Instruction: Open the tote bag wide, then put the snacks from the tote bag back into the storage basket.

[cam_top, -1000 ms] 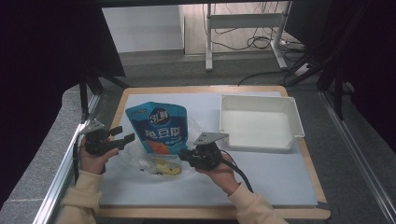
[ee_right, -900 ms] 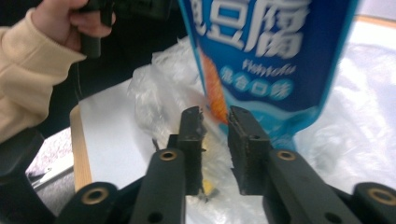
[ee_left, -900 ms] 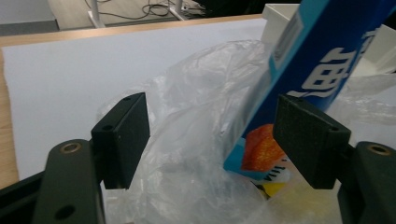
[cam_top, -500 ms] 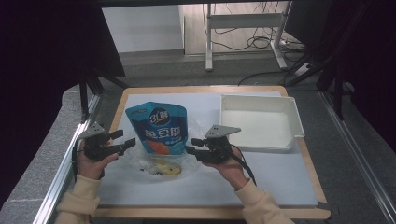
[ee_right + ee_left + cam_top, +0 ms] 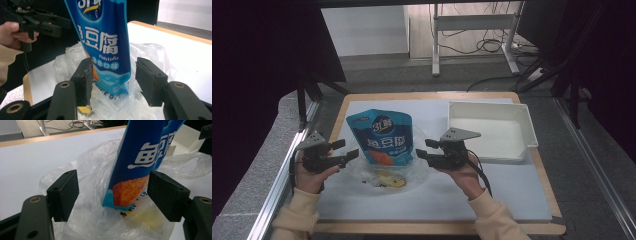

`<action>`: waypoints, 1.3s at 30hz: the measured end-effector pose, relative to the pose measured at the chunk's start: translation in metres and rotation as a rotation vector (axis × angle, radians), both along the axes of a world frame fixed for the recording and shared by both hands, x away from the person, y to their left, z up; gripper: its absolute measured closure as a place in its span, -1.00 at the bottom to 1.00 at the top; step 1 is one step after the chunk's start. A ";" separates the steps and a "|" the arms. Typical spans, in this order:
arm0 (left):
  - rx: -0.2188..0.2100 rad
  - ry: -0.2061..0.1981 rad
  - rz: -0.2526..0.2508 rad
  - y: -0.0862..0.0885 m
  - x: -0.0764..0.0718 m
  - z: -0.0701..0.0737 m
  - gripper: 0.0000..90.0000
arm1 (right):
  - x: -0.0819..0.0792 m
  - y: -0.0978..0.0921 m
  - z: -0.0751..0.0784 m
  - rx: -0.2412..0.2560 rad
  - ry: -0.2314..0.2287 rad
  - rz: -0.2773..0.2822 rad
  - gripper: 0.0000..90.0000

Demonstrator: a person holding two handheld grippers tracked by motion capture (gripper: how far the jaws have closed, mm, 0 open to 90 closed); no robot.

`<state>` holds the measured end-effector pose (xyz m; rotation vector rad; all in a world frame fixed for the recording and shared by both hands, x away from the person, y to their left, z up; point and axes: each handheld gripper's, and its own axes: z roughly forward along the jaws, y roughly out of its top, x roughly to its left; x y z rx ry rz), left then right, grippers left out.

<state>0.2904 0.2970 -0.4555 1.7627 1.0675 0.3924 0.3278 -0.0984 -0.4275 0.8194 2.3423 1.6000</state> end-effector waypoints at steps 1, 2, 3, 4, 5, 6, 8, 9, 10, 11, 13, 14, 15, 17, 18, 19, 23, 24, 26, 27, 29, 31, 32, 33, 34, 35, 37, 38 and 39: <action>0.002 0.001 -0.002 0.000 0.000 0.000 -0.43 | 0.001 0.000 0.001 0.002 -0.003 -0.003 0.05; 0.004 0.001 -0.004 -0.001 0.000 0.000 -0.43 | 0.001 0.001 0.001 0.004 -0.004 -0.006 0.04; 0.006 0.002 -0.005 -0.001 0.000 0.000 -0.43 | 0.002 0.001 0.002 0.004 -0.007 -0.008 0.03; 0.005 0.003 -0.006 -0.001 0.000 0.000 -0.43 | 0.002 0.002 0.003 0.007 -0.009 -0.009 0.03; 0.003 0.004 -0.006 -0.001 0.000 0.000 -0.43 | 0.003 0.002 0.004 0.009 -0.012 -0.009 0.03; 0.003 0.004 -0.006 -0.001 0.000 0.000 -0.43 | 0.003 0.002 0.004 0.009 -0.012 -0.009 0.03; 0.002 0.005 -0.007 -0.001 0.001 -0.001 -0.43 | 0.006 0.002 0.007 0.018 -0.013 -0.015 0.02; 0.003 0.006 -0.009 -0.001 0.002 -0.001 -0.43 | 0.008 0.003 0.008 0.024 -0.014 -0.021 0.01; 0.002 0.007 -0.010 -0.001 0.002 -0.001 -0.43 | 0.009 0.003 0.010 0.029 -0.016 -0.025 0.01; 0.003 0.008 -0.011 -0.002 0.003 -0.001 -0.43 | 0.010 0.003 0.010 0.031 -0.018 -0.026 0.01; 0.002 0.008 -0.012 -0.002 0.003 -0.001 -0.43 | 0.013 0.004 0.013 0.038 -0.018 -0.029 0.00; 0.000 0.007 -0.014 -0.002 0.004 -0.001 -0.43 | 0.014 0.005 0.015 0.040 -0.018 -0.030 0.00; 0.000 0.006 -0.014 -0.002 0.004 -0.001 -0.43 | 0.015 0.006 0.016 0.040 -0.020 -0.031 0.00; -0.001 0.004 -0.015 -0.002 0.004 0.000 -0.43 | 0.017 0.009 0.019 0.032 -0.027 -0.029 -0.01; 0.000 0.003 -0.016 -0.002 0.004 0.000 -0.43 | 0.018 0.011 0.021 0.032 -0.029 -0.030 -0.01; -0.001 0.003 -0.016 -0.002 0.004 0.000 -0.43 | 0.019 0.013 0.023 0.028 -0.035 -0.027 -0.01; -0.002 0.005 -0.017 0.000 0.005 0.000 -0.44 | 0.024 0.021 0.027 0.023 -0.039 -0.025 -0.01; -0.003 0.005 -0.017 0.000 0.005 0.000 -0.43 | 0.026 0.023 0.028 0.023 -0.039 -0.022 -0.01; -0.004 0.006 -0.015 0.000 0.005 -0.001 -0.44 | 0.028 0.027 0.028 0.021 -0.041 -0.020 -0.01; -0.002 0.005 -0.017 0.001 0.005 -0.001 -0.44 | 0.030 0.029 0.028 0.019 -0.043 -0.021 -0.01; -0.003 0.006 -0.018 0.000 0.005 -0.001 -0.44 | 0.034 0.034 0.029 0.020 -0.044 -0.020 -0.01; -0.001 0.006 -0.019 0.000 0.005 -0.001 -0.44 | 0.038 0.038 0.029 0.015 -0.040 -0.016 0.00; 0.000 0.007 -0.020 0.000 0.005 -0.001 -0.44 | 0.040 0.041 0.029 0.017 -0.035 -0.016 0.01; -0.001 0.009 -0.020 -0.001 0.005 -0.001 -0.44 | 0.041 0.043 0.029 0.019 -0.035 -0.013 0.03; 0.000 0.009 -0.020 -0.001 0.005 -0.001 -0.44 | 0.043 0.046 0.030 0.021 -0.030 -0.008 0.04; 0.000 0.009 -0.021 -0.001 0.005 -0.001 -0.44 | 0.044 0.048 0.030 0.025 -0.030 -0.004 0.06; 0.003 0.010 -0.022 -0.002 0.005 -0.002 -0.44 | 0.047 0.055 0.031 0.023 -0.031 0.010 0.11; 0.001 0.012 -0.021 -0.002 0.005 -0.002 -0.44 | 0.048 0.059 0.031 0.021 -0.029 0.019 0.14; 0.001 0.013 -0.020 -0.002 0.006 -0.002 -0.44 | 0.048 0.063 0.031 0.016 -0.028 0.026 0.18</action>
